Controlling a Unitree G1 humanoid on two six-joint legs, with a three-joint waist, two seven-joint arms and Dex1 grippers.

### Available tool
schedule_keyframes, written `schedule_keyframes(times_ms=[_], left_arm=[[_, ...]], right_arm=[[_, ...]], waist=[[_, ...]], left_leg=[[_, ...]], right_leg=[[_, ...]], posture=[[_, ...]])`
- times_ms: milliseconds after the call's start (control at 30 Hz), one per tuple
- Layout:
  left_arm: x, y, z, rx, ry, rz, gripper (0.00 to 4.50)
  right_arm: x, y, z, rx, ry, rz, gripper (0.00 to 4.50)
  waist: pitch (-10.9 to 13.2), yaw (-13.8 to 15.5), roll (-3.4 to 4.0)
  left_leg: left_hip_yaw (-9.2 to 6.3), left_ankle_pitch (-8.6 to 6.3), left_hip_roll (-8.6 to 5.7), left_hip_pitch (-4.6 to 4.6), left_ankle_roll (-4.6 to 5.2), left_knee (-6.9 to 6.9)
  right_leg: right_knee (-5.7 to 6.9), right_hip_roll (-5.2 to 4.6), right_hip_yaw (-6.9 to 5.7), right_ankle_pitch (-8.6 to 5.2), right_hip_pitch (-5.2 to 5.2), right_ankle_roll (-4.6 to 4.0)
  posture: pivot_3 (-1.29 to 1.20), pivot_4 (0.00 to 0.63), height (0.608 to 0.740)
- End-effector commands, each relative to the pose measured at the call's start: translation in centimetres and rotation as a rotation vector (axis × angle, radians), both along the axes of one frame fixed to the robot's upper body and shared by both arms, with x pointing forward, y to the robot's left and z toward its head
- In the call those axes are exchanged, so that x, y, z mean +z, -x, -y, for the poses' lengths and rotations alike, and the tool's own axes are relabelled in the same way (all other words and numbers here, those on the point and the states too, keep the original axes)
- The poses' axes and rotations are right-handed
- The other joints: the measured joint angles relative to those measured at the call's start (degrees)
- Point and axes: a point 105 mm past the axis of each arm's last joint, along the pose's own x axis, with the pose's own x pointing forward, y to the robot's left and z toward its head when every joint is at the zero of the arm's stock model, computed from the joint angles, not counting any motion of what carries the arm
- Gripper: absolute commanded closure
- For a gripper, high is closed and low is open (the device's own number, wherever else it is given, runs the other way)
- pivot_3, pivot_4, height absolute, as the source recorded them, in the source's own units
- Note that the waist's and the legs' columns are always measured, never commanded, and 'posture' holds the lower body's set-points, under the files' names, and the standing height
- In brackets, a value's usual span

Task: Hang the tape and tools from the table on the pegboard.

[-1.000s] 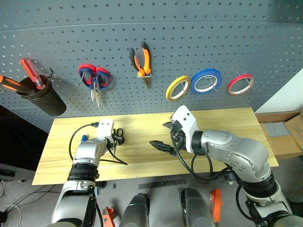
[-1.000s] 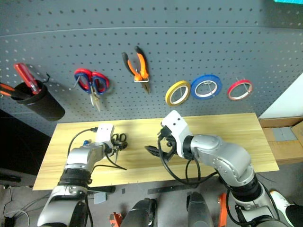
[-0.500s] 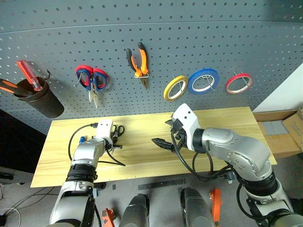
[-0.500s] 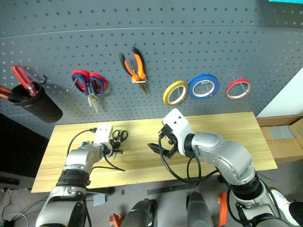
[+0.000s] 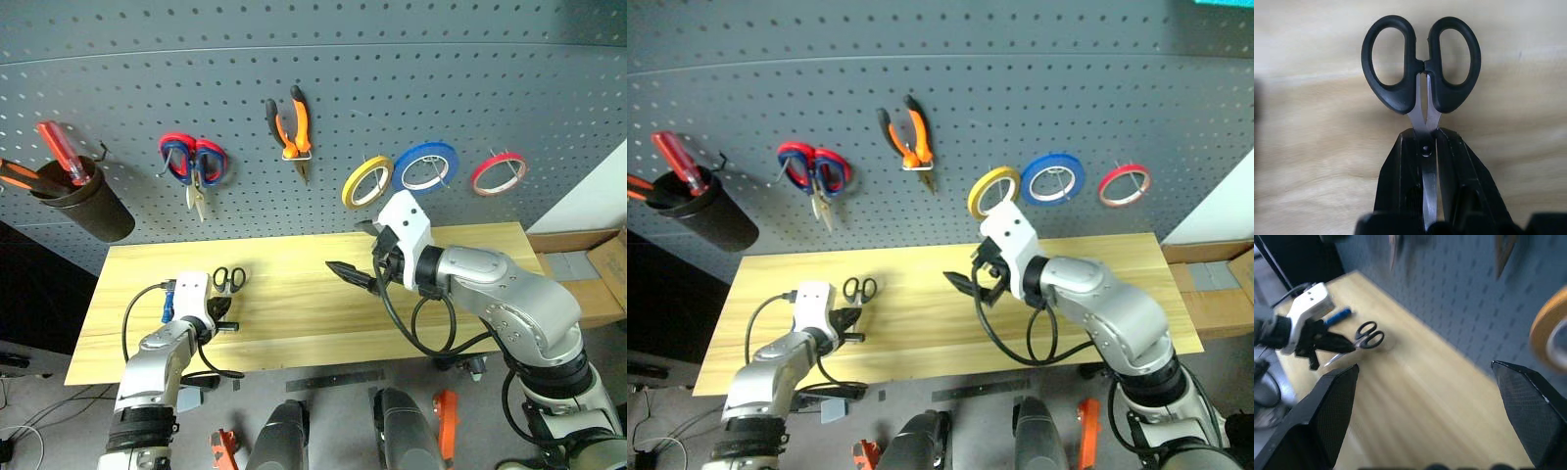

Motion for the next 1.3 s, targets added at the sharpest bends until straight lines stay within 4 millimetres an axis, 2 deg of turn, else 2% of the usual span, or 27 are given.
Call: schedule_keyframes(times_ms=[33, 133, 267, 367, 533, 700, 1033, 1300], left_arm=[[3.9, 1.1, 0.3, -0.027, 0.034, 0.193, 4.34], [6.0, 2.4, 0.8, -0.052, 0.014, 0.293, 4.34], [8.8, 3.5, 1.2, -0.092, -0.067, 0.421, 4.34], [10.4, 3.8, 1.0, -0.071, -0.099, 0.488, 4.34], [14.0, 4.0, 2.1, -0.104, -0.152, 0.632, 4.34], [16.6, 4.3, 2.7, -0.113, -0.167, 0.738, 4.34], [17.6, 5.6, 1.9, 0.001, -0.206, 0.792, 4.34], [18.2, 3.6, 1.6, -0.006, -0.157, 0.777, 4.34]], right_arm=[[2.4, 1.1, 0.6, 0.069, -0.039, 0.134, 0.00], [3.7, 2.3, 0.6, 0.169, -0.046, 0.214, 0.00], [6.0, 4.0, 0.6, 0.299, -0.151, 0.253, 0.00], [6.2, 4.1, 0.7, 0.325, -0.138, 0.258, 0.00], [5.9, 3.6, 1.0, 0.320, -0.112, 0.276, 0.00], [5.7, 3.2, 1.1, 0.315, -0.104, 0.278, 0.00], [5.0, 2.5, 1.5, 0.301, -0.083, 0.279, 0.00], [5.6, 2.1, 0.9, 0.312, -0.081, 0.288, 0.00]], waist=[[0.0, 0.0, 0.00], [0.0, 0.0, 0.00], [0.0, 0.1, 0.00], [0.0, 0.1, 0.00], [0.0, 0.4, -0.01], [-0.1, 0.5, -0.04], [-0.2, 1.2, -0.09], [-0.5, 1.6, -0.29]], left_leg=[[0.02, -0.01, -0.01, 0.00, 0.02, -0.01], [0.04, -0.06, -0.02, -0.06, 0.09, -0.02], [0.07, -0.06, 0.02, -0.10, 0.10, -0.04], [0.06, -0.07, 0.11, -0.10, 0.11, -0.05], [0.12, -0.08, 0.10, -0.10, 0.13, -0.04], [0.18, -0.07, 0.10, -0.12, 0.12, -0.03], [0.21, -0.07, 0.10, -0.12, 0.11, -0.03], [0.24, -0.05, 0.09, -0.11, 0.10, 0.05]], right_leg=[[-0.03, -0.02, 0.01, 0.00, 0.00, 0.00], [-0.18, -0.04, 0.01, 0.02, 0.02, 0.04], [-0.27, 0.00, -0.06, 0.03, 0.04, 0.04], [-0.55, 0.09, -0.06, 0.21, 0.14, 0.05], [-0.62, 0.10, -0.05, 0.27, 0.15, 0.08], [-0.62, 0.11, -0.05, 0.27, 0.14, 0.07], [-0.61, 0.12, -0.05, 0.28, 0.13, 0.07], [-0.59, 0.15, -0.07, 0.32, 0.16, 0.06]], posture=[[-0.08, 0.251, 0.740], [-0.08, 0.243, 0.740], [-0.08, 0.236, 0.740], [-0.07, 0.226, 0.740], [-0.05, 0.210, 0.740], [-0.04, 0.202, 0.740], [-0.02, 0.188, 0.740], [-0.02, 0.188, 0.740]])
